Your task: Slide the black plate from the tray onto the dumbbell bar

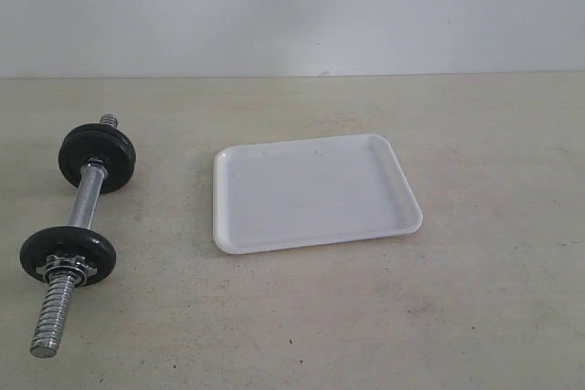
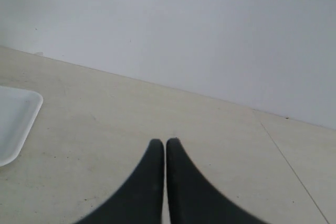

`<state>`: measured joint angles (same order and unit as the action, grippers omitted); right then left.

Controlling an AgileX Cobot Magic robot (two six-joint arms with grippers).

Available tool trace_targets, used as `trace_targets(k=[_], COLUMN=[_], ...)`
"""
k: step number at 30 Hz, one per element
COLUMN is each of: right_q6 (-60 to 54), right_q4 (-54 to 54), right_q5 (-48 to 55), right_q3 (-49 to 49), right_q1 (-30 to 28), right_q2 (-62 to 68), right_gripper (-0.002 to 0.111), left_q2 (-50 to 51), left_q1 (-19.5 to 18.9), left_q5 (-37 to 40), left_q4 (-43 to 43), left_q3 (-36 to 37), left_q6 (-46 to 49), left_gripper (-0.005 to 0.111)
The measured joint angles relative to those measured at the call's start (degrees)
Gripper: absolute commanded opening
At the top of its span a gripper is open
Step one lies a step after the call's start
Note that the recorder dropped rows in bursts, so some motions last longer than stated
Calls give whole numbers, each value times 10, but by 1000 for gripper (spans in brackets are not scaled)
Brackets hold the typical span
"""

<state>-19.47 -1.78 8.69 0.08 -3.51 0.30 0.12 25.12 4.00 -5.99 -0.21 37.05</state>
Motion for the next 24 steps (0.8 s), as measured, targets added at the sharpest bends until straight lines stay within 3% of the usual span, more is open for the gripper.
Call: trace_targets(k=[14,24], right_q6=[0,0], right_q4=[-2,-2], right_q5=[0,0], right_q3=[0,0], right_q1=[0,0], right_q2=[0,0], right_gripper=[0,0], left_q2=[0,0], left_q1=[-7,-74], left_q5=[0,0], left_q4=[0,0], left_q3=[0,0], left_q6=[0,0], left_gripper=[4,4])
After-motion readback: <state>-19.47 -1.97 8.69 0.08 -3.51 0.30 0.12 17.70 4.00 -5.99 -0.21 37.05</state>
